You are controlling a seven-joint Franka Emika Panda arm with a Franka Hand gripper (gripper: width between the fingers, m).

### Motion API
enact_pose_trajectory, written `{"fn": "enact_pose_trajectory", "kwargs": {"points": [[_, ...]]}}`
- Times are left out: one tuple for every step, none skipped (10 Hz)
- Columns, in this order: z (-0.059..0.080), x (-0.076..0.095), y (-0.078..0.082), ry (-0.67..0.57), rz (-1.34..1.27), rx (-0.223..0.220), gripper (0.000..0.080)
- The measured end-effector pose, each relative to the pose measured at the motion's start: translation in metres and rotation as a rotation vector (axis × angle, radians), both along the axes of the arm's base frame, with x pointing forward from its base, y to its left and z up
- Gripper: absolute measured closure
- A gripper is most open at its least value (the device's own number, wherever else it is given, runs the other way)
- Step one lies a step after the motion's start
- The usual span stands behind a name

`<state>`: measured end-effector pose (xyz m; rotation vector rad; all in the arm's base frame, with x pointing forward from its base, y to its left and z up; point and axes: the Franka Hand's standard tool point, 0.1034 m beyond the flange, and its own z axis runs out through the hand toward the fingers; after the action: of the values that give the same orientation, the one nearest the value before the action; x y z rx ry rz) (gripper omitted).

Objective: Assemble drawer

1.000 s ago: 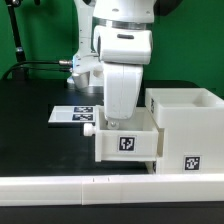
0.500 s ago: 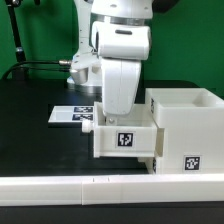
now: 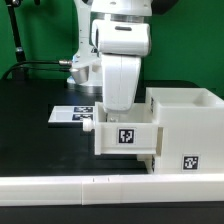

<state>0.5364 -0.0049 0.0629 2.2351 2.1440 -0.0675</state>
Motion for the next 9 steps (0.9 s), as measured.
{"fn": "enact_pose_trajectory", "kwargs": {"points": [[-0.0012,-0.0007,0.0008,0.002,0.001,0.001,0.0755],[-0.0018,-0.0010,0.0020,0.003,0.003,0.001,0.0755],[-0.0045,-0.0023,0.0050,0.009,0.008,0.002,0.0755],[-0.0074,-0.0033,0.0074,0.014,0.012,0.003,0.0755],[-0.0077,-0.0032,0.0090,0.014,0.015,0.004,0.0755],[-0.0076,-0.0029,0.0091,0.012,0.014,0.004,0.0755],[-0.0075,-0.0025,0.0095,0.010,0.011,0.004,0.0755],[-0.0076,-0.0026,0.0091,0.010,0.010,0.004,0.0755],[-0.0077,-0.0026,0.0089,0.010,0.010,0.004,0.0755]]}}
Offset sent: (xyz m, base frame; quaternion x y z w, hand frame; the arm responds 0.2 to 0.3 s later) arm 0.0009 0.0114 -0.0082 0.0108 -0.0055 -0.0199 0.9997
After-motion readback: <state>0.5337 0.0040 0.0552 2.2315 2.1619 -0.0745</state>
